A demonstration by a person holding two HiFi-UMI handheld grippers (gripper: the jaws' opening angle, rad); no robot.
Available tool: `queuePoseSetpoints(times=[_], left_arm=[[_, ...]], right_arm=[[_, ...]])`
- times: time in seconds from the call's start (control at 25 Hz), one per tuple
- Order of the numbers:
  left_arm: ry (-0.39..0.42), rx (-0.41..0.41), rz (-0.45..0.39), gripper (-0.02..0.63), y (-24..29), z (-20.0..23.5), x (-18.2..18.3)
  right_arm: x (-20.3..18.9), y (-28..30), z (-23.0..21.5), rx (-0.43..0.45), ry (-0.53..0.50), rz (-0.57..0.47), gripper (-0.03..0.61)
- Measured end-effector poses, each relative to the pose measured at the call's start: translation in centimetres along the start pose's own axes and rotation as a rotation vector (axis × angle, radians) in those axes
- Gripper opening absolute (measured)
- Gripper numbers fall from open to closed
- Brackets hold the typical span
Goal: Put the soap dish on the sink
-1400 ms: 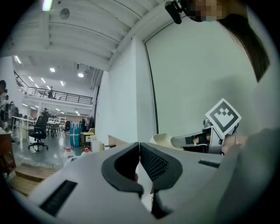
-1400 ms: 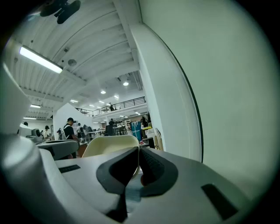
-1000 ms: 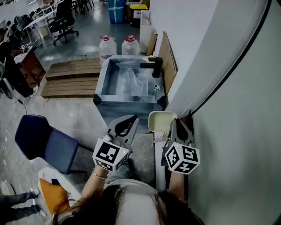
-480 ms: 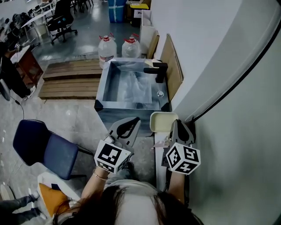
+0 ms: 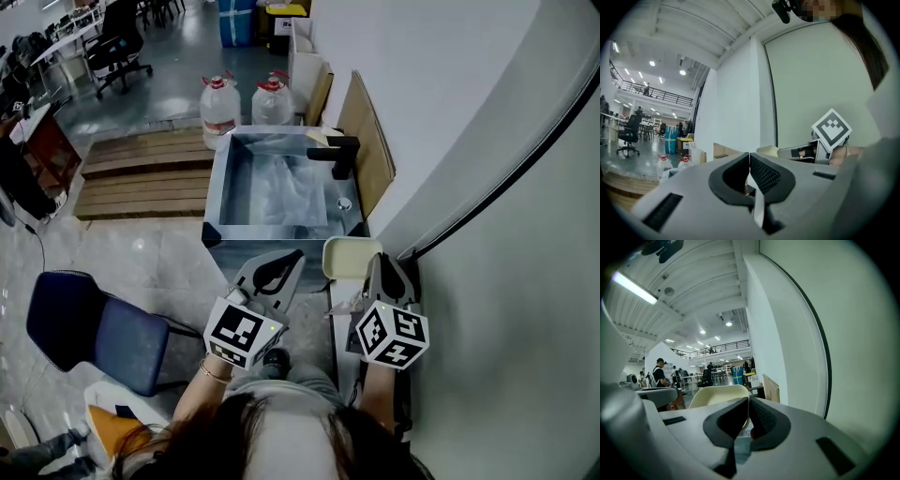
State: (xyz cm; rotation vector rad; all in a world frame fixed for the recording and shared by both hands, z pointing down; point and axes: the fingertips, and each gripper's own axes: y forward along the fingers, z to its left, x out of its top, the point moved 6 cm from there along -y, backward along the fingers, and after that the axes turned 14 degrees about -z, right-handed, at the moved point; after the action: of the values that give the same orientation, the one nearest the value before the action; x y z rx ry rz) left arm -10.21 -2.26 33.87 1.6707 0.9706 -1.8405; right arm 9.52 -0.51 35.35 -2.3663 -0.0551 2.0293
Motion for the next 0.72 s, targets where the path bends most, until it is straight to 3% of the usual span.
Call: queuePoseSetpoints(times=[0.72], left_arm=[[-0.019, -0.001, -0.006, 0.009, 3.7, 3.7, -2.0]], right_arm=[[-2.3, 5.7, -0.9, -0.004, -0.039, 0.064, 0.032]])
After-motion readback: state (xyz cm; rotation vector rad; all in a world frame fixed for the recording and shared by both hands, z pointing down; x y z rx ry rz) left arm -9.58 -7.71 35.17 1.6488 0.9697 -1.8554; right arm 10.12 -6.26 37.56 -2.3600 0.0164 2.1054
